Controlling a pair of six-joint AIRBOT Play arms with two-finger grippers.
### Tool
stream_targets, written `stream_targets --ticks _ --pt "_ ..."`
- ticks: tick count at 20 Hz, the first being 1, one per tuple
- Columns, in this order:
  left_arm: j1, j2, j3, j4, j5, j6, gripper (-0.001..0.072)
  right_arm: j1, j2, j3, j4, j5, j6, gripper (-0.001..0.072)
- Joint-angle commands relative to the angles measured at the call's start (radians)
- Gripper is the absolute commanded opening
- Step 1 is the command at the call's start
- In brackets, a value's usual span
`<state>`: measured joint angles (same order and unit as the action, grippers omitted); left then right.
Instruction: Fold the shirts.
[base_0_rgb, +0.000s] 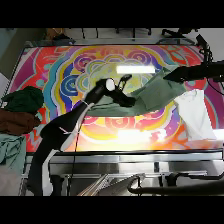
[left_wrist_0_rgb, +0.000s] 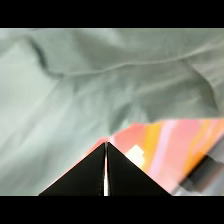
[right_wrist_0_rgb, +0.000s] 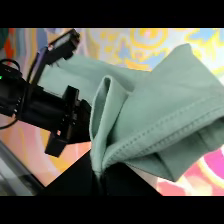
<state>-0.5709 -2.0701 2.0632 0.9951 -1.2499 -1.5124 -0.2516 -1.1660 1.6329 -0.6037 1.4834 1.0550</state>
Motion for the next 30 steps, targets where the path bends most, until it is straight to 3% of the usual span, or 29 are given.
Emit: stream_targets --ticks 1,6,10,11,12,13,15,16,23,25,27,30 --pt "0.18 0.18 0.011 -0.004 -0.215 0.023 0.0014 0.068 0.0 0.003 0.085 -0.047 0.024 0.0015" --pt "0.472 0.437 0.01 -0.004 -0.285 0.022 0.0014 0.435 -0.07 0.002 0.085 -0.333 0.053 0.0016" --pt "0.639 0.568 -0.023 -0.004 -0.27 0.044 0.0014 0.821 -0.288 0.002 0.089 -0.787 0.006 0.004" --pt "0.663 0.605 -0.068 -0.004 -0.24 0.057 0.0014 0.914 -0.354 0.003 0.105 -0.93 -0.068 0.0218" --pt "0.685 0.637 -0.115 -0.005 -0.212 0.071 0.0015 0.989 -0.41 0.009 0.126 -1.032 -0.146 0.0492" --pt "0.699 0.661 -0.153 -0.005 -0.195 0.089 0.0014 1.028 -0.439 0.019 0.126 -1.064 -0.196 0.049" --pt "0.713 0.698 -0.219 -0.005 -0.18 0.133 0.0014 1.012 -0.403 0.021 0.089 -1.004 -0.235 0.0489" --pt "0.714 0.713 -0.245 -0.004 -0.181 0.152 0.0014 0.973 -0.36 0.021 0.042 -0.938 -0.208 0.049" --pt "0.709 0.738 -0.285 -0.031 -0.207 0.17 0.0014 0.505 -0.192 0.02 -0.324 -0.439 0.283 0.051" --pt "0.709 0.738 -0.285 -0.033 -0.21 0.169 0.0014 0.405 -0.227 0.005 -0.328 -0.325 0.311 0.0513" --pt "0.709 0.738 -0.285 -0.031 -0.21 0.169 0.0014 0.368 -0.276 -0.018 -0.327 -0.265 0.312 0.0695" --pt "0.709 0.738 -0.285 -0.031 -0.21 0.169 0.0015 0.366 -0.375 -0.022 -0.296 -0.237 0.303 0.0694"
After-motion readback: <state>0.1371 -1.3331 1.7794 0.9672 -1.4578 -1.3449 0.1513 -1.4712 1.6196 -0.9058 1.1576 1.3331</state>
